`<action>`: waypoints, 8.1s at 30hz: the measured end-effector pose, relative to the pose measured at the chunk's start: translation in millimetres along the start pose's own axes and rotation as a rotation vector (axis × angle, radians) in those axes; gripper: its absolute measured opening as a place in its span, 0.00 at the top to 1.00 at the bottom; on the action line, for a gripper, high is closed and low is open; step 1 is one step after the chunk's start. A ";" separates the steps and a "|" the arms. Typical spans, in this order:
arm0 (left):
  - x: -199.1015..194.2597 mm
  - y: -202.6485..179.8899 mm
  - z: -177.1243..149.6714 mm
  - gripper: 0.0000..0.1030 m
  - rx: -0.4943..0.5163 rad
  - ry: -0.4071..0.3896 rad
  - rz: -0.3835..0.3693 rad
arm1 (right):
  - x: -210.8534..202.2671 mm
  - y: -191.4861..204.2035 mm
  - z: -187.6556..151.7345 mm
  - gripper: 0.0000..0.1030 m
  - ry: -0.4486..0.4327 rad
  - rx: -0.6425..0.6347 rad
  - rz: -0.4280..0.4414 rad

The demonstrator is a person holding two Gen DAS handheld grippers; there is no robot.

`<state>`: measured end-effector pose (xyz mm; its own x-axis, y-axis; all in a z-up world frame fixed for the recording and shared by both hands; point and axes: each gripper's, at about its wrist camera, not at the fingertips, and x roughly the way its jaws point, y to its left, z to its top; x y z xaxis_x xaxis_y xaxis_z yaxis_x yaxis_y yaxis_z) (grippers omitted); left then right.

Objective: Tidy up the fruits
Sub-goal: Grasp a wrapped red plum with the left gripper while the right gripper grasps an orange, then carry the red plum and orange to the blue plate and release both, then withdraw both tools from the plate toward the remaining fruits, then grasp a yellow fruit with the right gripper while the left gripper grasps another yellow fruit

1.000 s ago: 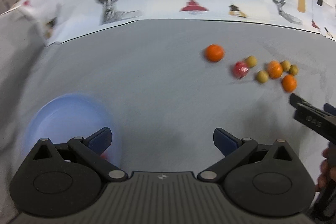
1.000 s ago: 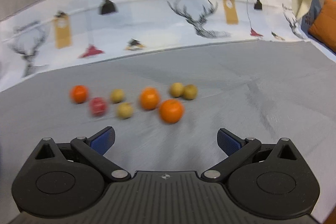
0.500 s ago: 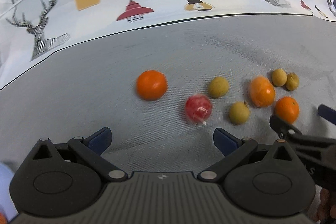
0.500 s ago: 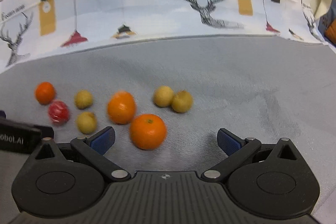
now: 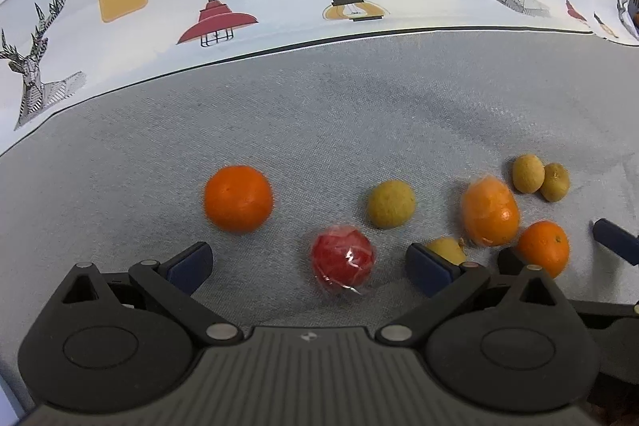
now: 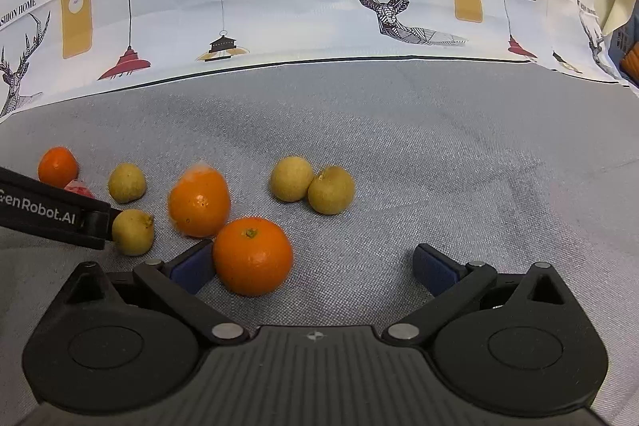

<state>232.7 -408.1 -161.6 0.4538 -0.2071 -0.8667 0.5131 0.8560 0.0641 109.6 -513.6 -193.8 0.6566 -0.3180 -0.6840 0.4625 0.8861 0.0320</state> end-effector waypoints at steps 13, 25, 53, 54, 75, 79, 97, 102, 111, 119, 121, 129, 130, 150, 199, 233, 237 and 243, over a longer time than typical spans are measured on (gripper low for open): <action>-60.9 1.5 -10.2 0.67 0.027 -0.041 0.033 | -31.7 -11.3 14.4 0.64 -0.098 0.082 0.064; -224.9 85.7 -89.0 0.67 -0.070 -0.091 0.128 | -148.1 38.8 16.5 0.64 -0.302 0.044 0.142; -408.2 202.1 -322.3 0.67 -0.296 -0.144 0.166 | -432.6 190.8 -130.2 0.63 -0.127 -0.260 0.601; -407.8 201.8 -323.1 0.67 -0.299 -0.143 0.163 | -433.6 192.3 -131.8 0.63 -0.124 -0.265 0.598; -381.4 219.2 -320.4 0.67 -0.306 -0.122 0.115 | -415.9 216.6 -127.4 0.63 -0.076 -0.318 0.533; -372.0 230.1 -308.6 0.67 -0.314 -0.120 0.114 | -405.0 221.7 -120.0 0.63 -0.074 -0.320 0.517; -258.1 271.7 -210.7 0.67 -0.302 -0.043 0.075 | -285.4 285.9 -62.3 0.63 -0.025 -0.330 0.502; -210.9 281.0 -197.0 0.67 -0.294 0.008 0.091 | -242.5 306.7 -58.8 0.63 0.009 -0.356 0.496; -170.5 294.6 -195.2 0.66 -0.274 0.027 0.129 | -190.8 332.5 -68.0 0.63 0.069 -0.399 0.497; -203.5 292.9 -197.8 0.00 -0.281 -0.083 0.132 | -206.1 339.1 -59.9 0.09 0.026 -0.456 0.480; -217.5 287.1 -205.2 0.00 -0.276 -0.079 0.136 | -223.1 330.1 -62.1 0.06 0.007 -0.479 0.486; -288.8 254.2 -260.8 0.00 -0.276 -0.113 0.234 | -315.0 291.1 -80.7 0.00 -0.073 -0.512 0.498; -299.2 253.7 -266.3 0.00 -0.286 -0.125 0.236 | -325.6 289.2 -84.0 0.00 -0.088 -0.530 0.482; -379.2 223.4 -302.3 0.00 -0.333 -0.161 0.280 | -415.2 235.5 -113.8 0.00 -0.286 -0.385 0.355; -351.1 204.7 -278.6 0.00 -0.271 -0.102 0.275 | -367.8 216.7 -106.1 0.01 -0.145 -0.228 0.321; -94.8 13.2 -45.6 0.00 -0.106 -0.043 0.060 | 23.1 -2.1 24.6 0.01 -0.081 -0.015 -0.140; -73.2 -5.8 -36.5 0.00 -0.092 -0.048 0.027 | 22.5 -13.8 29.9 0.51 -0.122 -0.036 -0.082; -39.5 -28.1 -21.9 0.00 -0.077 -0.057 -0.025 | 6.4 -38.4 22.7 0.70 -0.111 -0.044 -0.102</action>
<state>184.4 -413.5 -140.0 0.4832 -0.2533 -0.8381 0.4685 0.8835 0.0031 109.5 -557.4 -182.9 0.6706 -0.4400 -0.5973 0.5049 0.8606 -0.0670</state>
